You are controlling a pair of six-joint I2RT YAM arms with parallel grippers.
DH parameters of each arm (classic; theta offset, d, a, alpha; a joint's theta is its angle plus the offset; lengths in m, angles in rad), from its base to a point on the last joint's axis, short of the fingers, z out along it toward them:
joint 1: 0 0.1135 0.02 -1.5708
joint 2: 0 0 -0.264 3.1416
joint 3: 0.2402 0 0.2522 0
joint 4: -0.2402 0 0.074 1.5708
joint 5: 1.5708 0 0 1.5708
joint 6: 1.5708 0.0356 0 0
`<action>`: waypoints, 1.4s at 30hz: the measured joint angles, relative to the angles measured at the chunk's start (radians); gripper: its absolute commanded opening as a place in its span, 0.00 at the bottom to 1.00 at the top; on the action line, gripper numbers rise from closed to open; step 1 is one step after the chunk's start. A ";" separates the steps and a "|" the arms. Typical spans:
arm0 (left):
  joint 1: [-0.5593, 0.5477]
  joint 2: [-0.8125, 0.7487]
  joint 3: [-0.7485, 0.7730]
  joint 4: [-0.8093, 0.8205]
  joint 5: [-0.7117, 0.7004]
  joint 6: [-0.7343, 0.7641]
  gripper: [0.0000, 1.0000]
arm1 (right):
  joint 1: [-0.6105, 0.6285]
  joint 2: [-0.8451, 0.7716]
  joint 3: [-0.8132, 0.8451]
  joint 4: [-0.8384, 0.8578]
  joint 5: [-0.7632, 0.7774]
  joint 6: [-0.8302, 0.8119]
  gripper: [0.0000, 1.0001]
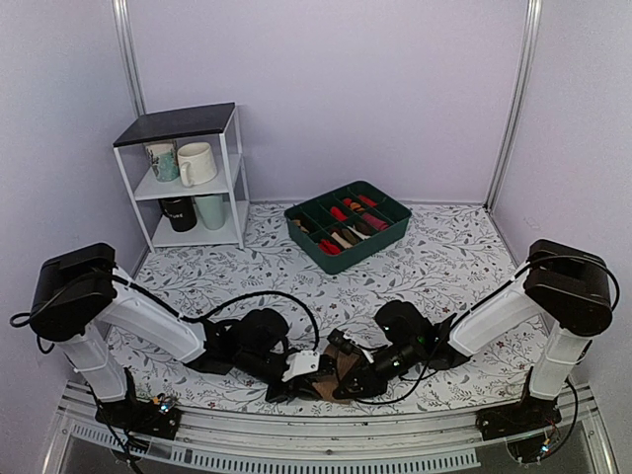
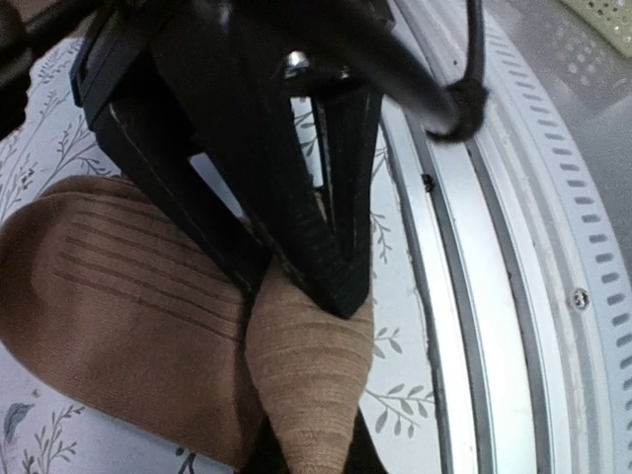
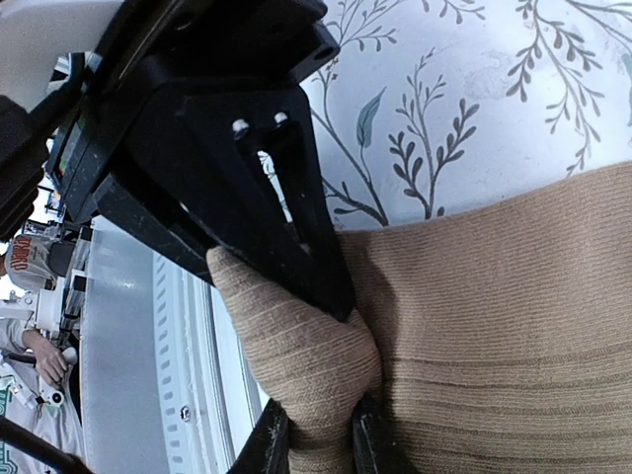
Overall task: Roll the socks
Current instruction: Roll the sock at the center of the board.
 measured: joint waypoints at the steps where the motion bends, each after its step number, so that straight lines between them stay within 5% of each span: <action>1: 0.000 0.000 0.004 -0.009 0.003 -0.005 0.00 | 0.000 0.000 0.000 -0.001 0.000 0.000 0.16; 7: 0.017 0.027 0.053 -0.069 0.066 -0.057 0.00 | 0.004 -0.069 -0.015 -0.049 0.086 0.005 0.36; 18: 0.094 0.139 0.158 -0.145 0.286 -0.231 0.00 | 0.097 -0.514 -0.268 -0.011 0.485 -0.163 0.47; 29: 0.116 0.192 0.207 -0.200 0.385 -0.295 0.00 | 0.319 -0.310 -0.182 0.008 0.714 -0.354 0.52; 42: 0.126 0.224 0.225 -0.204 0.436 -0.296 0.00 | 0.341 -0.253 -0.125 -0.042 0.799 -0.370 0.47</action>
